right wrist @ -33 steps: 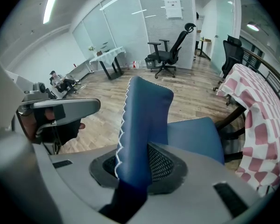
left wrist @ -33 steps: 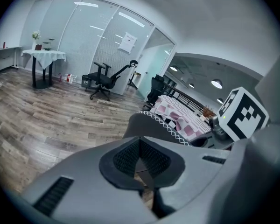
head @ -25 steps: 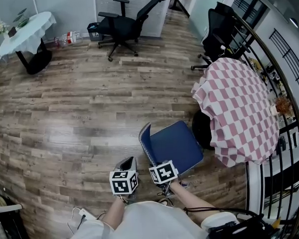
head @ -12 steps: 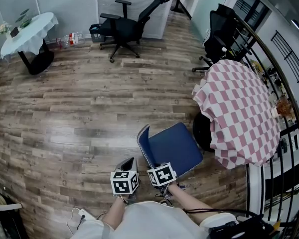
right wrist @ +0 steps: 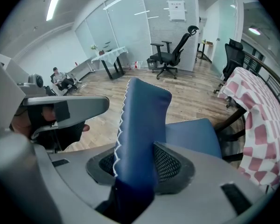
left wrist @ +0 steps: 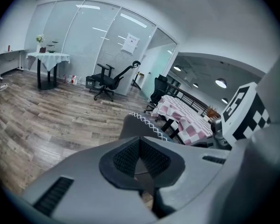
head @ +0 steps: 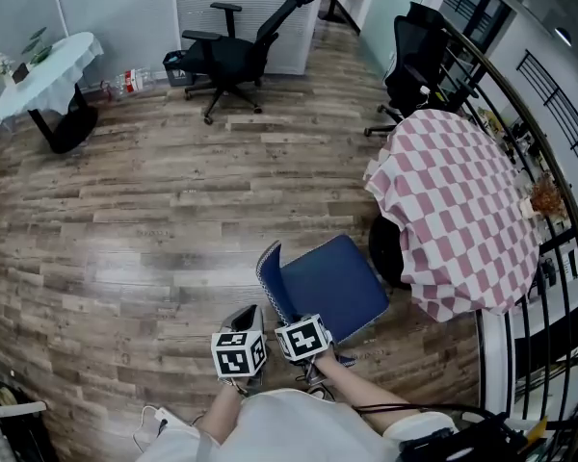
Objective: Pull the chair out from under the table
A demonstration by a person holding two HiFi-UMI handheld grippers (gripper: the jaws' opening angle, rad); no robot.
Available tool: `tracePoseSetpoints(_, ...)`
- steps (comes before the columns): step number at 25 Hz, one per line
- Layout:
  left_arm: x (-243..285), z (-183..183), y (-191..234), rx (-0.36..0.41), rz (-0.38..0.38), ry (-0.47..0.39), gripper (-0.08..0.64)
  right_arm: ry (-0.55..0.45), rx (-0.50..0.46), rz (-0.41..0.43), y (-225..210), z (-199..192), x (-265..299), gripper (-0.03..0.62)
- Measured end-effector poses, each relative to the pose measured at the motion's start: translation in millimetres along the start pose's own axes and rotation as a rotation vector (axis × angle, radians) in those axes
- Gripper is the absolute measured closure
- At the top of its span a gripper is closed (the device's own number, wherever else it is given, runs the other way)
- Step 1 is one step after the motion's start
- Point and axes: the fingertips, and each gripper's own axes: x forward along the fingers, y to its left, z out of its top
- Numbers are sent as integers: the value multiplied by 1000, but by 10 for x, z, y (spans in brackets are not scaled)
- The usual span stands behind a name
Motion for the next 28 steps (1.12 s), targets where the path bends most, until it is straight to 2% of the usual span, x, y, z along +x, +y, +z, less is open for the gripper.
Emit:
tracePoseSetpoints(6,-66,27,-67,3,8,-10,555,-12,31,23,10,-11,-119,433)
tracePoseSetpoints(11,-180,101,-185,-33,-2,-18,557,-41,63,74,41,-13,-298,433)
tracePoseSetpoints(16,-271,248,-432,-5,-13,-27,556,-85,130,118,30,-15,-606,434)
tracePoseSetpoints(21,-279,405,-831,55,-65,-43,556,-179,198,54,-314,-23,-927,437)
tracePoseSetpoints(28,-127,498,-1563,165,-177,-46,557,-348,382,-84,-1136,-177,-1490,457)
